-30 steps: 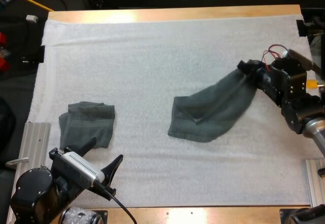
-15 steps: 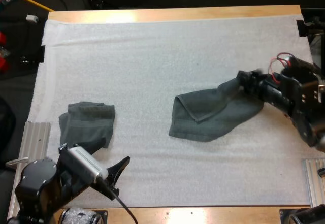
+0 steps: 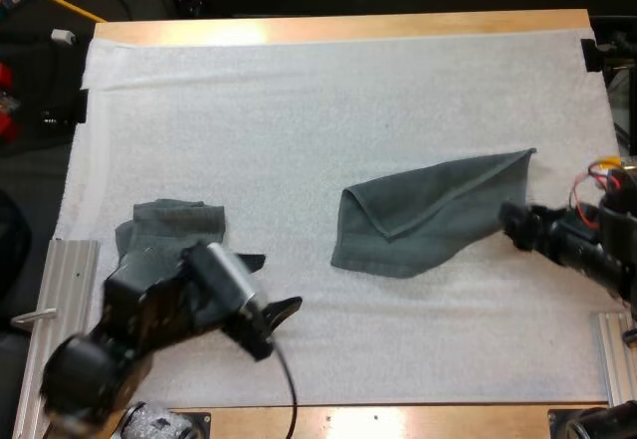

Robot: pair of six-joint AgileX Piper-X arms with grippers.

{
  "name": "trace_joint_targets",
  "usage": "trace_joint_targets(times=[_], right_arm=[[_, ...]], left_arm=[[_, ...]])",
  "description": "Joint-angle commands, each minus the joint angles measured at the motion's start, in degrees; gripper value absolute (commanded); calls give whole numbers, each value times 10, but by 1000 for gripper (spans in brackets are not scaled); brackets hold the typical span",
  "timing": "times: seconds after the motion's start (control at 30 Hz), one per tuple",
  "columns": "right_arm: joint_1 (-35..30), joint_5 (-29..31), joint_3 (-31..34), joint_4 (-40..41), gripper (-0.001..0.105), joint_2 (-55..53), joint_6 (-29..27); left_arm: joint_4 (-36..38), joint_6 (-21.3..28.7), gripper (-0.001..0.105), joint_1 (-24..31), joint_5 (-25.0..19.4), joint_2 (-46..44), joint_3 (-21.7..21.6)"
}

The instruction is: Pick towel from pile, fold and stack

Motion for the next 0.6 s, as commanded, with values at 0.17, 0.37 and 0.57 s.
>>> trace_joint_targets(times=[0.17,0.37,0.57], right_arm=[[-1,5,-6,94,62,-26,-8],[-1,5,-6,133,62,-26,-8],[-1,5,6,142,62,-26,-8]], left_arm=[[-75,-2,70,-25,4,132,-4],[-124,-3,70,-25,-6,266,-4],[-162,-4,70,-25,-4,369,-4]])
